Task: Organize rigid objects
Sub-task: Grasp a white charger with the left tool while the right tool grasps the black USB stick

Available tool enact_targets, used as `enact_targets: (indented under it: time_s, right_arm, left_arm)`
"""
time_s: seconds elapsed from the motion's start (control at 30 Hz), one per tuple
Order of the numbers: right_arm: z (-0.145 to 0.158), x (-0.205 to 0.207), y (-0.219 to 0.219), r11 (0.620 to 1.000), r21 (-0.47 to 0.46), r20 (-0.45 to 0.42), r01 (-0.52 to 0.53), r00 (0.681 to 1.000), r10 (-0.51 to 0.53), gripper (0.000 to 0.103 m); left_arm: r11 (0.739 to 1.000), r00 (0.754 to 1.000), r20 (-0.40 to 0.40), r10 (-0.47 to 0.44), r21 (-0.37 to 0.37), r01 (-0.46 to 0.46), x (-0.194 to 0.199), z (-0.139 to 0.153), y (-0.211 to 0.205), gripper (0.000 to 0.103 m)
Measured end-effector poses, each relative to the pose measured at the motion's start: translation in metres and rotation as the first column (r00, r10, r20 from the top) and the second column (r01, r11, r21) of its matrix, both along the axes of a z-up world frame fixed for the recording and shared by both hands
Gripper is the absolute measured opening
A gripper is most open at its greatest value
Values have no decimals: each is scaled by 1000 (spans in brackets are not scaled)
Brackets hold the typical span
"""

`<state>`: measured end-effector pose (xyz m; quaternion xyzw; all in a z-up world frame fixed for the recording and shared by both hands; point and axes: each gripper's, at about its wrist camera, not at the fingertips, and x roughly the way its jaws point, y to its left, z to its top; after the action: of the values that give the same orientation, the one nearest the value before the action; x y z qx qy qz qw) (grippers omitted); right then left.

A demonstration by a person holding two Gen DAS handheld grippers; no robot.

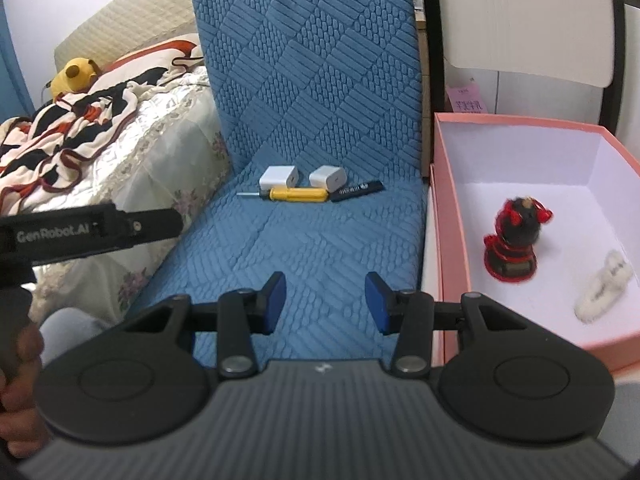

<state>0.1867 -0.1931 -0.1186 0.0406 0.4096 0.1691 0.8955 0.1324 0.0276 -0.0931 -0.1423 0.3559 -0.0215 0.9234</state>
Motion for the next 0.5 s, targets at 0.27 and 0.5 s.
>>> enact_targets:
  time_s: [0.27, 0.5]
  right_arm:
    - [-16, 39, 10, 1000, 0, 39, -12, 999, 12, 46]
    - [-33, 73, 29, 999, -9, 58, -48, 997, 48, 46]
  left_arm:
    - [1000, 1000, -7, -5, -11, 5, 55, -23, 6, 71]
    - [999, 1000, -19, 14, 39, -13, 103, -51, 16, 75]
